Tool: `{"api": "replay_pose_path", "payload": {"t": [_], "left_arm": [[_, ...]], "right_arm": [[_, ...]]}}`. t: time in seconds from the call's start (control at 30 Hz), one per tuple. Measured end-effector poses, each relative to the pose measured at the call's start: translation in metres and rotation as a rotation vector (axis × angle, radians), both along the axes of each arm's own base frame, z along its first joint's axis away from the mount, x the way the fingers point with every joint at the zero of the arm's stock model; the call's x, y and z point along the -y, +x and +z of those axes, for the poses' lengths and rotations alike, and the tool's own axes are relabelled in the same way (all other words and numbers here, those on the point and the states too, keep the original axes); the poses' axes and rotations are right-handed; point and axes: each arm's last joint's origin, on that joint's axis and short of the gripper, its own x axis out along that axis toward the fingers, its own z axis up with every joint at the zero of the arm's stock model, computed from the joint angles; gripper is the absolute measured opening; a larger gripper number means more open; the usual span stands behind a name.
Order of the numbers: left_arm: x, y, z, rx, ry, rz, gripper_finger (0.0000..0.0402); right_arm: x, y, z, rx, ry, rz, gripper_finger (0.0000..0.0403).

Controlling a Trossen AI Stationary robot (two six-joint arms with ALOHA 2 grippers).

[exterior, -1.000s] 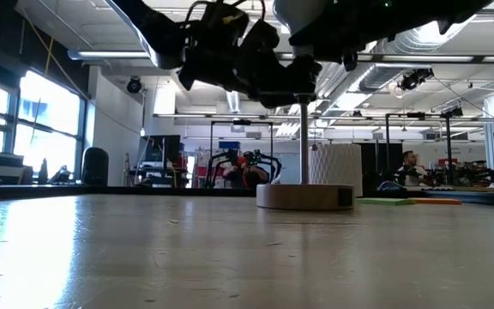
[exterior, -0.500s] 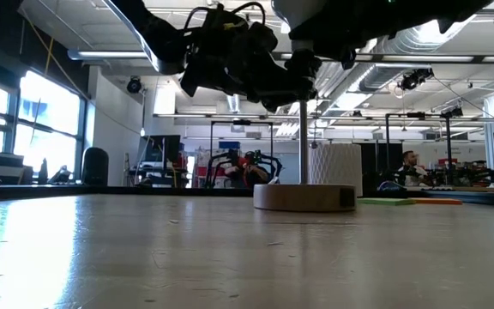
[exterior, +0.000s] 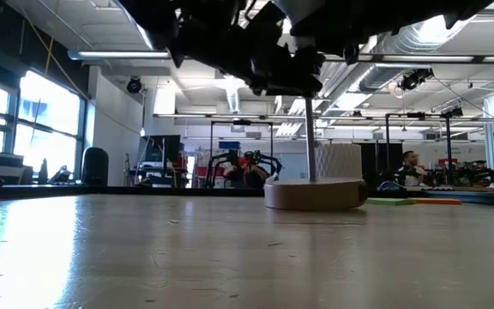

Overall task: Screw lightbulb
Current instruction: Insert the white lightbulb into the brown lamp

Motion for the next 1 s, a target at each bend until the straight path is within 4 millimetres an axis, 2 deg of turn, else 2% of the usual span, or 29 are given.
{"api": "replay_pose_path", "payload": {"t": [0.3, 0.57, 0.67, 0.87, 1.0], "left_arm": [[0.025, 0.000, 0.004, 0.026, 0.131, 0.274, 0.0143], [0.033, -0.001, 0.008, 0.088, 0.071, 0.384, 0.0143], [0.033, 0.001, 0.005, 0.108, 0.037, 0.408, 0.0142], [0.033, 0.011, -0.013, 0.153, -0.012, 0.477, 0.0142], [0.034, 0.013, -0.017, 0.168, -0.012, 0.508, 0.0155]], "right_arm": [[-0.012, -0.001, 0.004, 0.040, -0.024, -0.101, 0.0145], [-0.011, -0.001, 0.006, 0.082, 0.012, -0.154, 0.0144], [-0.011, 0.000, 0.006, 0.088, 0.011, -0.159, 0.0144], [-0.010, 0.000, 0.003, 0.068, 0.015, -0.169, 0.0144], [-0.009, 0.001, 0.000, 0.059, 0.025, -0.172, 0.0144]]}}
